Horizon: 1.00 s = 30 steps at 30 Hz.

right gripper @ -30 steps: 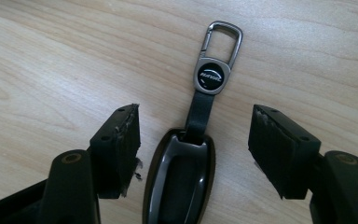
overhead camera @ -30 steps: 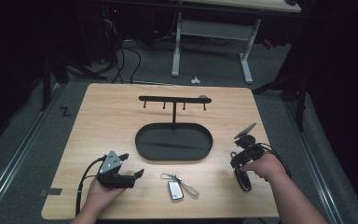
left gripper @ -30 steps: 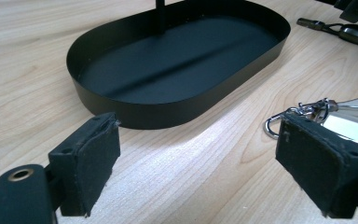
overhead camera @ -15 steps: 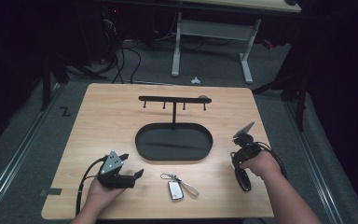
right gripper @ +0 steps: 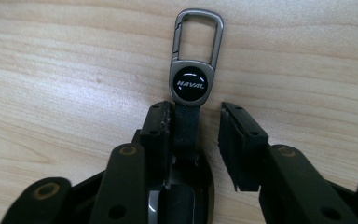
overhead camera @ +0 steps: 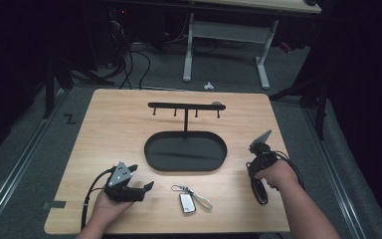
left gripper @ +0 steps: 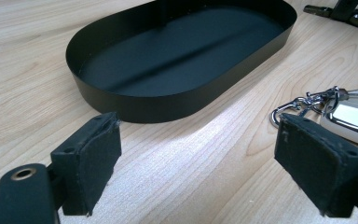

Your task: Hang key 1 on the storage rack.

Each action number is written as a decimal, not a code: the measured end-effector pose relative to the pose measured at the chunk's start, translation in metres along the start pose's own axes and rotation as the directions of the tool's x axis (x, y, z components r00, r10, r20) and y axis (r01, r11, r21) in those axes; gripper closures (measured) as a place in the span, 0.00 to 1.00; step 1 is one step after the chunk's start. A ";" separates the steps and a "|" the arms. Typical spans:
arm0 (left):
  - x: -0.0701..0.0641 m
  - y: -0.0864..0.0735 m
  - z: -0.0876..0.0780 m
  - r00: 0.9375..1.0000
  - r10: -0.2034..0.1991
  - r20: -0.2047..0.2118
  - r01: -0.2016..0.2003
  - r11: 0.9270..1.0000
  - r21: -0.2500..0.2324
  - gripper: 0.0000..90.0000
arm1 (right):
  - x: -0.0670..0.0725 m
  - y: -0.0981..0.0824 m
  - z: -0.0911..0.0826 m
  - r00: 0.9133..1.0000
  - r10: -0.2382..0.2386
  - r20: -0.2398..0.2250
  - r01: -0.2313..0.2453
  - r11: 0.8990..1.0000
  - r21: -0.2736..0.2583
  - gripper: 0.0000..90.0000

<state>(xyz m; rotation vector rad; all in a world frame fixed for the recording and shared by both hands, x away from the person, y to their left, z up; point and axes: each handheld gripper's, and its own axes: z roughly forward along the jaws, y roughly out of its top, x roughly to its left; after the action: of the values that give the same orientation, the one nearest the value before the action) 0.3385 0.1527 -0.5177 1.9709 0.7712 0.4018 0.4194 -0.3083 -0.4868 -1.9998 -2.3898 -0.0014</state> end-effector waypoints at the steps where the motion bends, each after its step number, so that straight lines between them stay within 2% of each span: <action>1: 0.000 0.000 0.000 1.000 0.001 0.000 -0.001 1.000 -0.001 0.17 | 0.001 0.000 0.000 1.000 -0.013 0.009 0.013 1.000 0.006 0.73; 3: 0.000 0.000 0.001 1.000 0.001 0.002 -0.001 1.000 0.002 0.17 | 0.004 0.002 0.000 0.999 -0.024 0.033 0.023 1.000 0.018 0.77; 5: -0.001 0.000 0.001 1.000 0.001 0.001 -0.001 1.000 -0.001 0.17 | 0.007 0.004 0.000 0.999 -0.026 0.037 0.025 0.999 0.039 0.84; 7: -0.001 0.000 0.001 1.000 0.003 0.002 -0.003 1.000 0.002 0.17 | 0.011 0.005 0.000 0.997 -0.057 0.049 0.055 0.997 0.054 0.88; 20: -0.002 -0.001 0.002 1.000 0.008 0.011 -0.008 1.000 0.012 0.17 | 0.008 0.003 0.000 0.997 -0.066 0.025 0.066 0.997 0.026 0.90; 25: -0.001 -0.001 0.003 1.000 0.006 0.011 -0.006 1.000 0.013 0.17 | 0.012 -0.001 -0.008 0.996 -0.087 0.001 0.087 0.996 -0.001 0.90; 28: -0.001 -0.001 0.003 1.000 0.004 0.014 -0.004 1.000 0.009 0.17 | 0.014 -0.006 -0.018 0.994 -0.106 0.005 0.106 0.994 -0.006 0.90; 30: -0.001 -0.001 0.002 1.000 0.003 0.015 -0.003 1.000 0.005 0.17 | 0.015 -0.010 -0.029 0.994 -0.106 0.006 0.106 0.994 -0.028 0.90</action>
<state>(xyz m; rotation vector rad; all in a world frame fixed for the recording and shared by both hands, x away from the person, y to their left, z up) 0.3384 0.1510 -0.5194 1.9781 0.7599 0.3867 0.4071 -0.2957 -0.4572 -1.8830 -2.5100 -0.0334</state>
